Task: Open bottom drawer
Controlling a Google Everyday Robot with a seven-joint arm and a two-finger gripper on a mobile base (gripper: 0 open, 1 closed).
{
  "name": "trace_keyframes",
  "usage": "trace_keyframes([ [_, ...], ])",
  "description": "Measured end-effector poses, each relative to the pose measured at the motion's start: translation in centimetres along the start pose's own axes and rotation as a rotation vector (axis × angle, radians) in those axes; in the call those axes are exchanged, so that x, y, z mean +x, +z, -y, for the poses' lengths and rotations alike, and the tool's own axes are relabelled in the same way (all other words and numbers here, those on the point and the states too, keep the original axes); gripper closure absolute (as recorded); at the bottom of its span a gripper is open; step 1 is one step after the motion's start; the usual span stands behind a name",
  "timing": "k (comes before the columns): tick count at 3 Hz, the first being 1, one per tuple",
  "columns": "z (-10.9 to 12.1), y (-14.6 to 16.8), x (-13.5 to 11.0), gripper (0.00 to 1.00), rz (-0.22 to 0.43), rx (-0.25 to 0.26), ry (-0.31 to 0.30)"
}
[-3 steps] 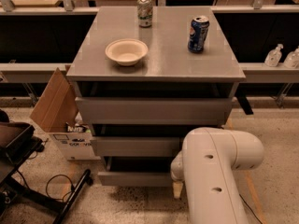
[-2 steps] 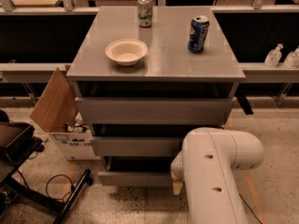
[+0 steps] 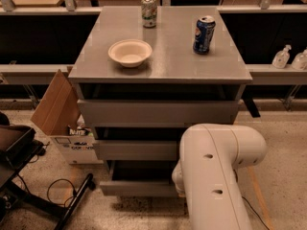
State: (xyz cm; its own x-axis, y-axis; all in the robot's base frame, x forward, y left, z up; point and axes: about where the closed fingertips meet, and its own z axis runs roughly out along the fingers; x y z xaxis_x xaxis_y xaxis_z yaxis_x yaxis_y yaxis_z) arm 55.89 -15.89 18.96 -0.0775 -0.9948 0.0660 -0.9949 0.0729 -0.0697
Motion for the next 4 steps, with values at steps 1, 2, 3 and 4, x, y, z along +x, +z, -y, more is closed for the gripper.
trace_keyframes([
  [1,-2.5,-0.9,0.6,0.93,-0.049,-0.042,0.029],
  [2,-3.8,-1.3,0.8,1.0,-0.066,-0.068,0.038],
  [3,-3.9,-1.3,0.8,0.99,-0.066,-0.071,0.037],
  [4,-4.6,-0.9,0.6,0.77,-0.062,-0.127,0.016],
])
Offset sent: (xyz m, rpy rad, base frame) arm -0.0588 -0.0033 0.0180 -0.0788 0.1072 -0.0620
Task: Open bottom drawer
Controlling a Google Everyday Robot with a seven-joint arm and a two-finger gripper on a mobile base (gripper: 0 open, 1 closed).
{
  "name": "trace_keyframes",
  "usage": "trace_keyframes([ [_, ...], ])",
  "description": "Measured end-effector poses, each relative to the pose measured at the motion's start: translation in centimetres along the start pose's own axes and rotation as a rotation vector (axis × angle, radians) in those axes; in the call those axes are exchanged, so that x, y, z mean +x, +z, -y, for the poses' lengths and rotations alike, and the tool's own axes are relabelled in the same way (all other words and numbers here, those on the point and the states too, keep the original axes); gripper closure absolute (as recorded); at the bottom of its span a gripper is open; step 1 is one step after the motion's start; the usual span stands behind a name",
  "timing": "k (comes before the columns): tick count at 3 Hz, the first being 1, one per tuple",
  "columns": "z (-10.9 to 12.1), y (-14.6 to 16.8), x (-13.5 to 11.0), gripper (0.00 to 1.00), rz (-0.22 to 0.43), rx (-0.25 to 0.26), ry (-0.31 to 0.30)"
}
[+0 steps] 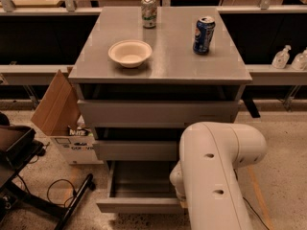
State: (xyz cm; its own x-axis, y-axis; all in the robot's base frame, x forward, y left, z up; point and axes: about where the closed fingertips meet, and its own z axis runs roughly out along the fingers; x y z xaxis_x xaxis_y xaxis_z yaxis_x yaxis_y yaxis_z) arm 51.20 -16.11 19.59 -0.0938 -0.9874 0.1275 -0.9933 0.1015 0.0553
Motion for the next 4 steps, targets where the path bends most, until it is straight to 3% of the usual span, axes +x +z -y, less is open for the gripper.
trace_keyframes([
  [1,-0.52,0.01,-0.2,0.53,0.008,-0.025,-0.05],
  [2,-0.72,0.2,-0.12,0.22,0.007,-0.029,-0.047],
  [3,-0.85,0.31,-0.08,0.01,0.006,-0.031,-0.048],
  [4,-0.94,-0.21,0.24,0.0,-0.008,-0.014,-0.034],
])
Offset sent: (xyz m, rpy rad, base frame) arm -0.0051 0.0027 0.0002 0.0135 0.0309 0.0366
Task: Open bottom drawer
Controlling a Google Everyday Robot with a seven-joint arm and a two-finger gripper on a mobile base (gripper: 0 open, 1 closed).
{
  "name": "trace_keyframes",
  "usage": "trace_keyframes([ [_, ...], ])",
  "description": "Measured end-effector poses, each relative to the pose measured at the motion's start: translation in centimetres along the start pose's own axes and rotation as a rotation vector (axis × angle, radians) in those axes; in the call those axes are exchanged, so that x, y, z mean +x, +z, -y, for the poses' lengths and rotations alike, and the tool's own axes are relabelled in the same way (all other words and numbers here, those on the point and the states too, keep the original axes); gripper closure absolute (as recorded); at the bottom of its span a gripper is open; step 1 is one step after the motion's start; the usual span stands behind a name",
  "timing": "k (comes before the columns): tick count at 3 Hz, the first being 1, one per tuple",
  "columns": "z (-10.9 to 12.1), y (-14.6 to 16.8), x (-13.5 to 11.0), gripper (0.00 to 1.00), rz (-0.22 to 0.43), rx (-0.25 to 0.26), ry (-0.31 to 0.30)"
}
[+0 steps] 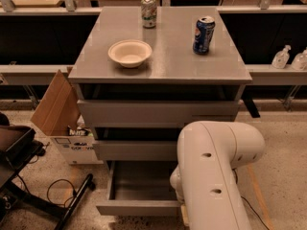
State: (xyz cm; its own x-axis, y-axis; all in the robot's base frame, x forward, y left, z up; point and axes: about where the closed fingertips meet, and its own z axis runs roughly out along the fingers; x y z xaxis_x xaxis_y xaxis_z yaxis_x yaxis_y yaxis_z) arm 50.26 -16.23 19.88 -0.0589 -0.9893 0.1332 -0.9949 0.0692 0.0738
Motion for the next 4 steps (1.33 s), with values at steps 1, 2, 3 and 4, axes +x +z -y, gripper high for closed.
trace_keyframes([
  [1,0.0,-2.8,1.9,0.25,-0.029,0.088,0.012],
  [2,0.4,-4.6,3.4,0.49,-0.03,0.17,0.053],
  [3,1.2,-5.1,4.7,0.72,0.01,0.248,0.091],
  [4,2.9,-4.4,5.6,0.95,0.076,0.314,0.091],
])
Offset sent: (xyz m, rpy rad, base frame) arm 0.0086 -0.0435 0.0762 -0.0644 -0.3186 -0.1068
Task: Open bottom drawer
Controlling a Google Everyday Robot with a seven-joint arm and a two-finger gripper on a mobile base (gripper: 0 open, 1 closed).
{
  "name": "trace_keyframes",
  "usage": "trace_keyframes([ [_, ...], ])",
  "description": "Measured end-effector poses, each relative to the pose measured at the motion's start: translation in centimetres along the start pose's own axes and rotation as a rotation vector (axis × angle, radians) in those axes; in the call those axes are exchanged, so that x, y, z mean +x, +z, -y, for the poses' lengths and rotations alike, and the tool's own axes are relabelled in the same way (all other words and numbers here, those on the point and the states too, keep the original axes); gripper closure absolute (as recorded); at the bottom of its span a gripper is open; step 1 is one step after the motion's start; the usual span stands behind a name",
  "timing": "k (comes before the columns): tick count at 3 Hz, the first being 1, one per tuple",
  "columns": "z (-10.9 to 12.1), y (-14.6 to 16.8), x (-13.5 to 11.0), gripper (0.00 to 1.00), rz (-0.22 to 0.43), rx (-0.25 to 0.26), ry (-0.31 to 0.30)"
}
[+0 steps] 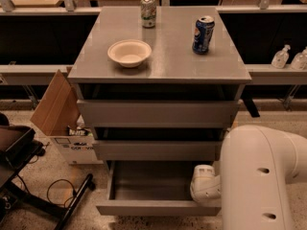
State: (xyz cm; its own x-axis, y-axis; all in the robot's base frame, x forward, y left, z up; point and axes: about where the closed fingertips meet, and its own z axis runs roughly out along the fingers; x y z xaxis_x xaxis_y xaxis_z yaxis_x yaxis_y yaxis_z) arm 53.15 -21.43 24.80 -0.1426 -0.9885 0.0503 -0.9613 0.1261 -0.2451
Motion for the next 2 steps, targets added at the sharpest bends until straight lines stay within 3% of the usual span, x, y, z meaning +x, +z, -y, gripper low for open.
trace_keyframes([
  [1,1.4,2.2,0.4,1.0,0.081,0.034,-0.002],
  [2,2.1,5.0,-0.2,1.0,0.167,0.03,-0.012],
])
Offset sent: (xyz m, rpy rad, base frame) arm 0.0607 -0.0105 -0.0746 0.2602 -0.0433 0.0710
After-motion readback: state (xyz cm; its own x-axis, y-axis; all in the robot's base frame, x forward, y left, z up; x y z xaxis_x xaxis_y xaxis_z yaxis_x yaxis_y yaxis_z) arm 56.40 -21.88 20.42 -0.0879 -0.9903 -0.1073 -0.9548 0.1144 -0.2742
